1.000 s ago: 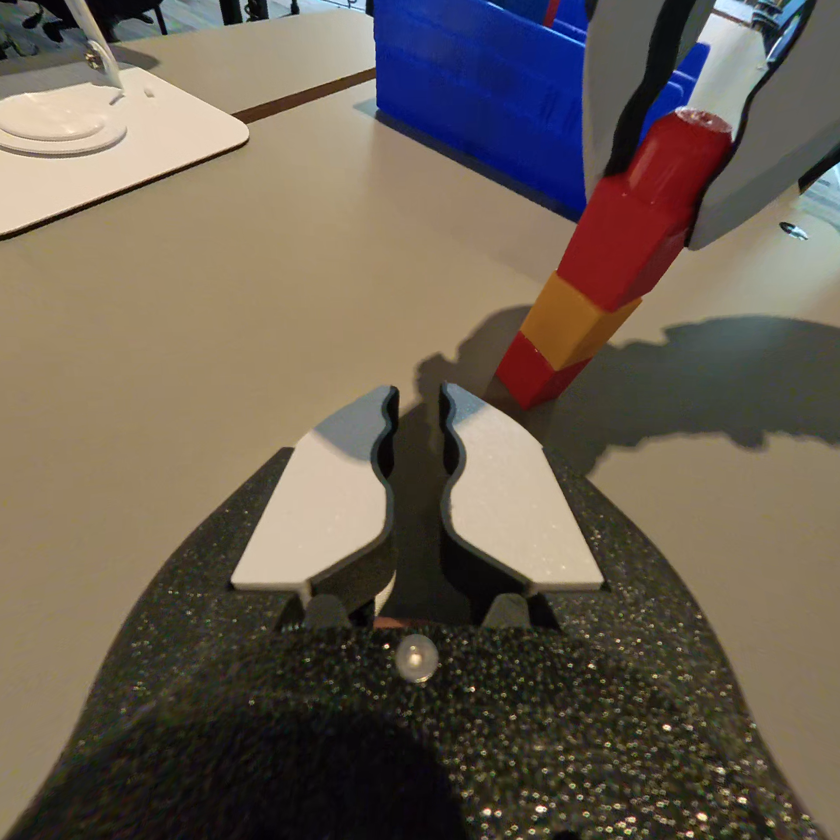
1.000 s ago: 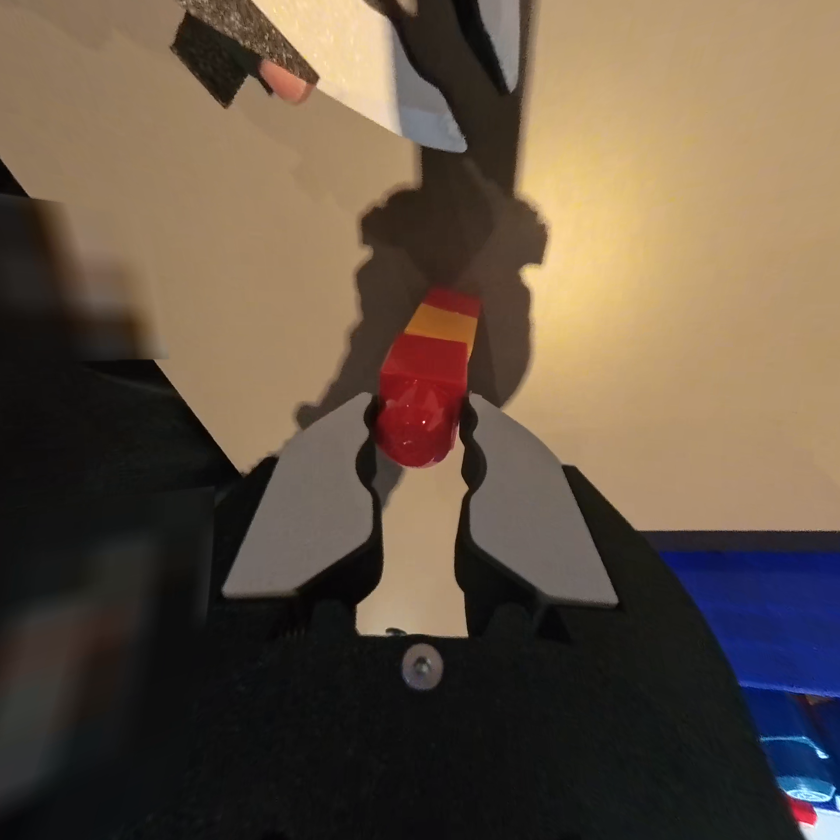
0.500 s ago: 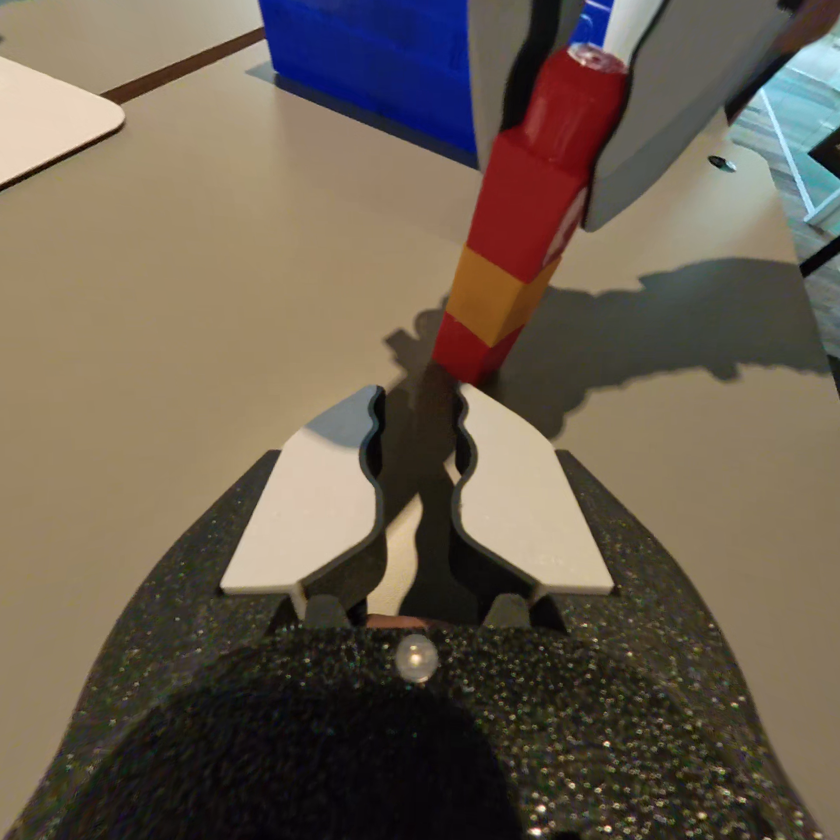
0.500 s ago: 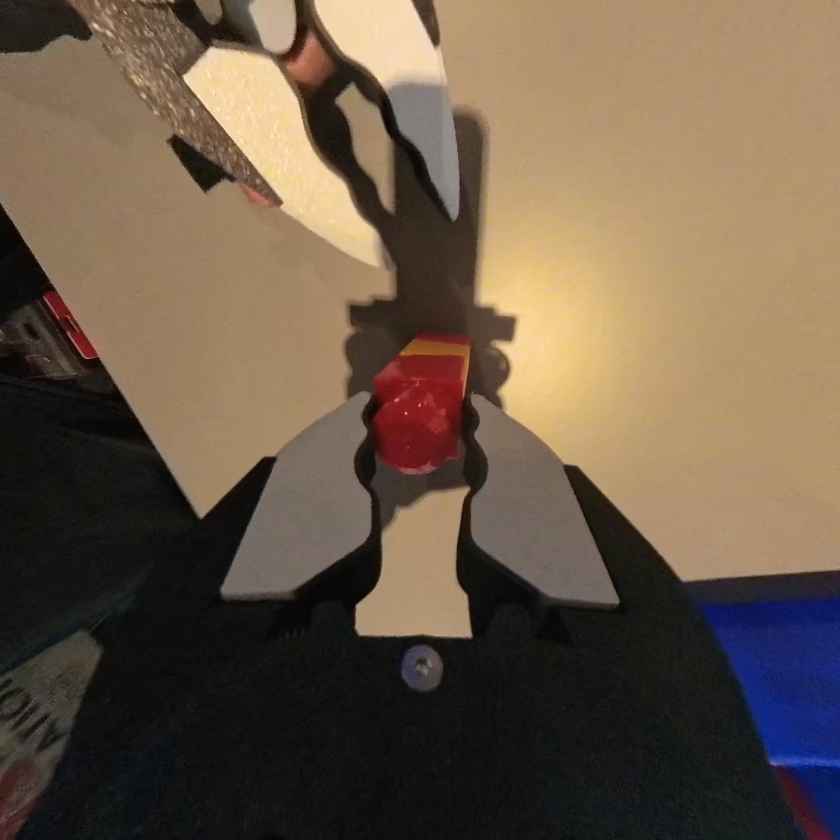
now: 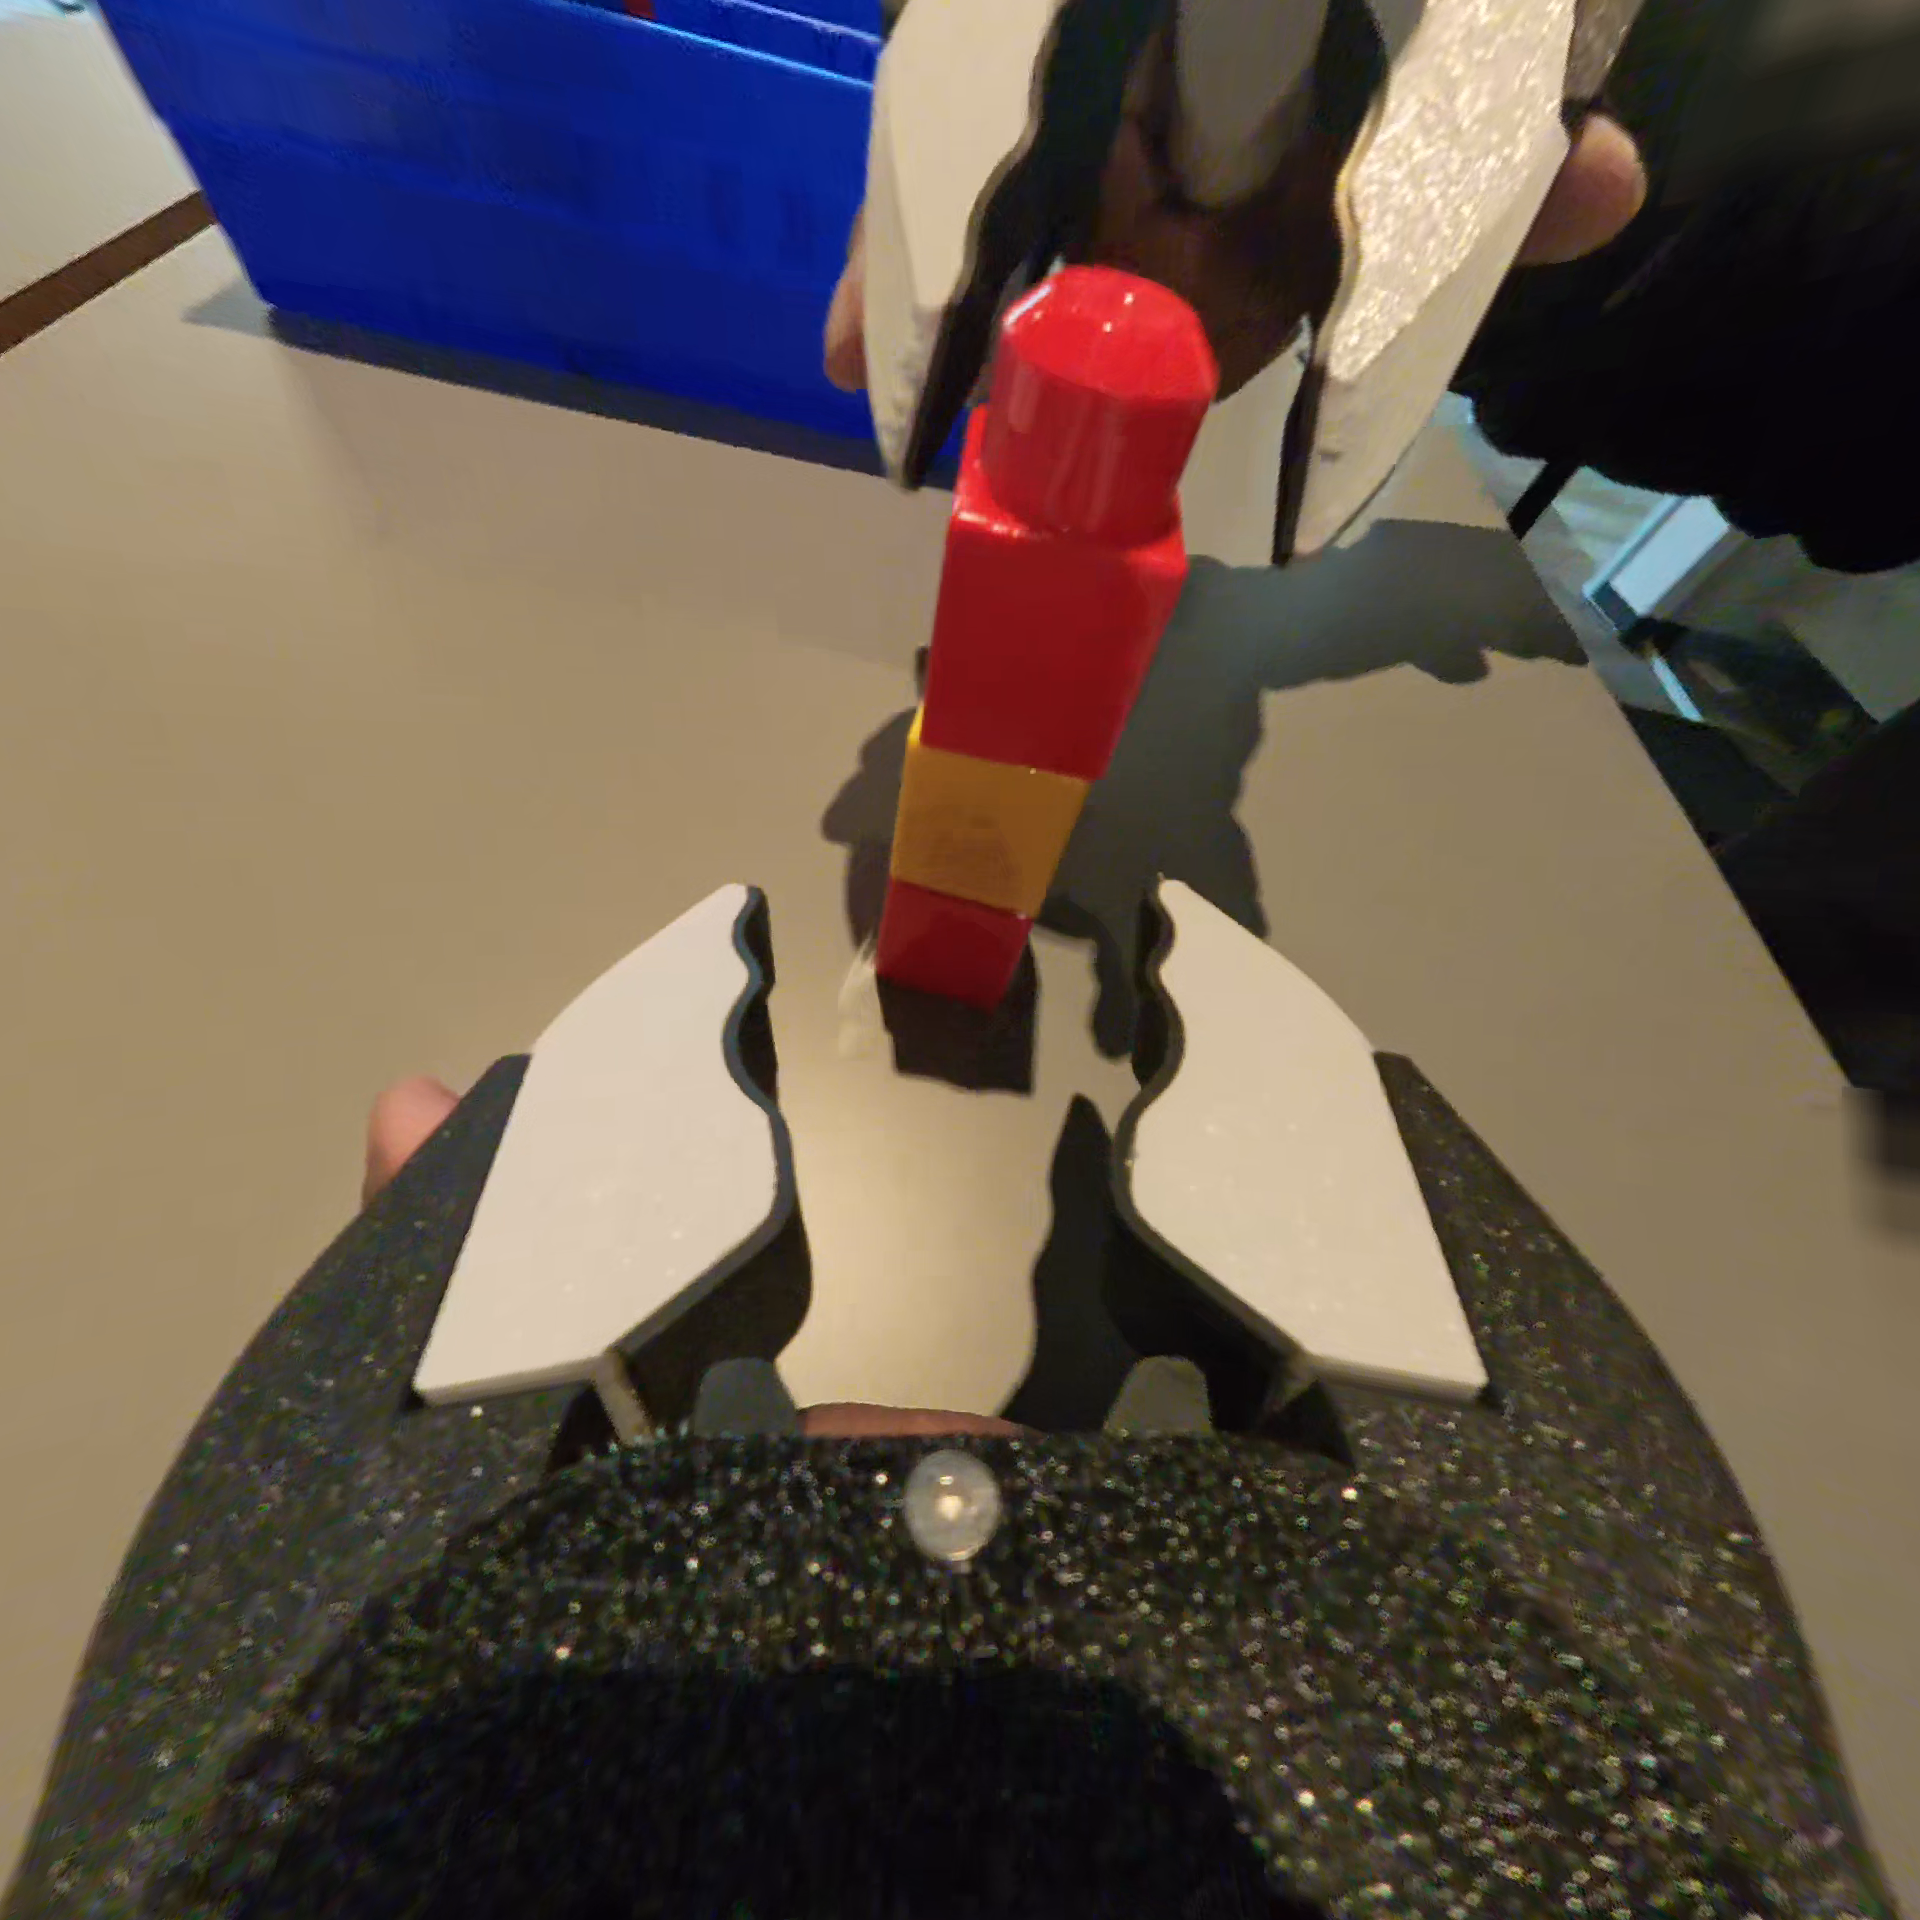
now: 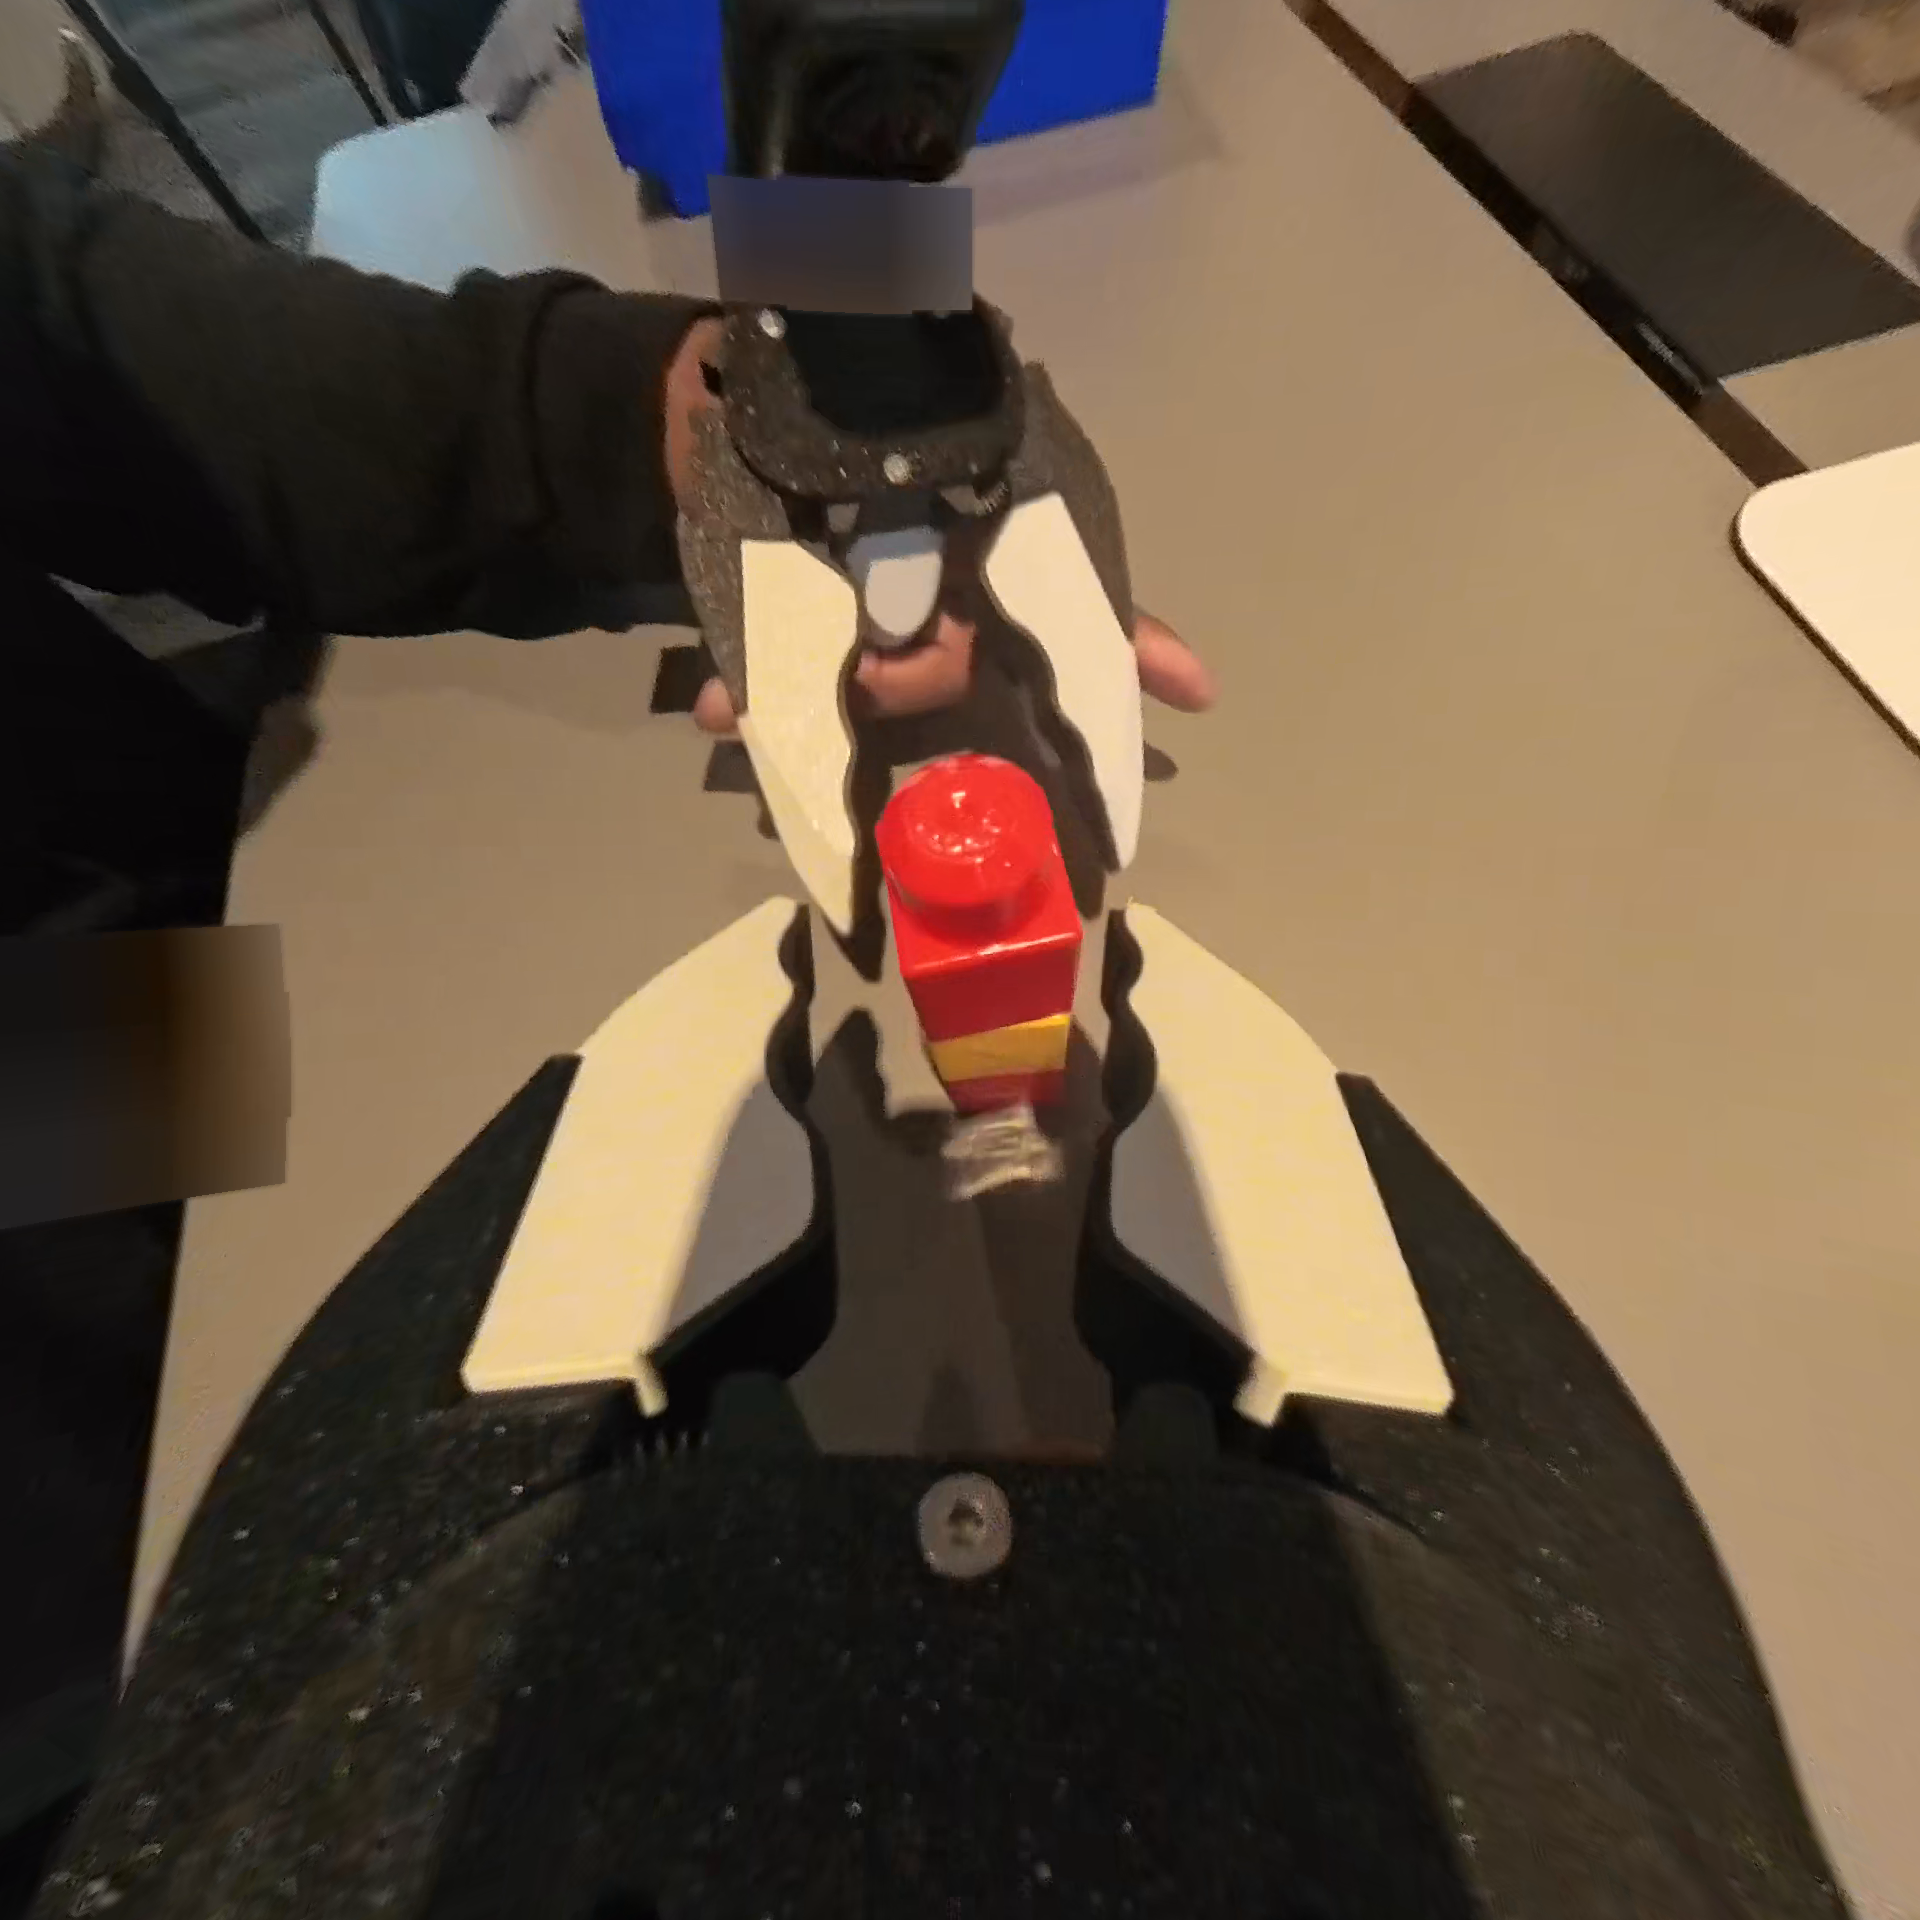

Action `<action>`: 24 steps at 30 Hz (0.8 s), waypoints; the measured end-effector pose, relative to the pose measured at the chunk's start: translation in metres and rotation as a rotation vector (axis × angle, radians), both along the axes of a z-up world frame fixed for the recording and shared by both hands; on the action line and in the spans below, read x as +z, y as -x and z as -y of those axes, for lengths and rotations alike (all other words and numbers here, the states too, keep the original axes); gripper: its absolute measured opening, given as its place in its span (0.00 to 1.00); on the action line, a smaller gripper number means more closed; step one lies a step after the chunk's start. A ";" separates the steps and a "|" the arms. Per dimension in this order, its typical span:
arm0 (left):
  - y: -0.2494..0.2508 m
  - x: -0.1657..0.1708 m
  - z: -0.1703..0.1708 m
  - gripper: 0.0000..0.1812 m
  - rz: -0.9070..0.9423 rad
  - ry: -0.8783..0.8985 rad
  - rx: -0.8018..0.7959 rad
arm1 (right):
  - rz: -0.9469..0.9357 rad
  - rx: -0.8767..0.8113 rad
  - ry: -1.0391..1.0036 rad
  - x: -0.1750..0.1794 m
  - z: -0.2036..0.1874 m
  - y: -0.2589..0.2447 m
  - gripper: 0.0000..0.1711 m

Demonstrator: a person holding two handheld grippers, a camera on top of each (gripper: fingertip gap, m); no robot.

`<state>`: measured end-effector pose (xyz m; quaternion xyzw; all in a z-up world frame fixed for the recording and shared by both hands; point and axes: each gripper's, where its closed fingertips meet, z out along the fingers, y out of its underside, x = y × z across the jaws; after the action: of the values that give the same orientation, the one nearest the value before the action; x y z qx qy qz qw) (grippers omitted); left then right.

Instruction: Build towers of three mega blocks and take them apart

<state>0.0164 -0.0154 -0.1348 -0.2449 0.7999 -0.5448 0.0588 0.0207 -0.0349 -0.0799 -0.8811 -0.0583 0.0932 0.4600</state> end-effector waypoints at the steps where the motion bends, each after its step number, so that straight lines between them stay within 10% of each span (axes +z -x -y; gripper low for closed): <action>1: -0.001 -0.002 0.006 0.37 0.012 -0.020 -0.019 | -0.007 0.009 -0.016 -0.001 -0.001 0.001 0.31; 7: -0.011 -0.014 0.031 0.22 0.124 -0.176 -0.052 | -0.021 0.011 -0.095 -0.007 -0.011 -0.001 0.22; 24: -0.010 -0.017 0.035 0.21 0.132 -0.207 -0.029 | 0.030 -0.003 -0.102 -0.010 -0.004 0.001 0.22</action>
<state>0.0266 -0.0499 -0.1516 -0.1895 0.8498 -0.4749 0.1282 0.0197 -0.0310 -0.0899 -0.8578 -0.0687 0.0762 0.5037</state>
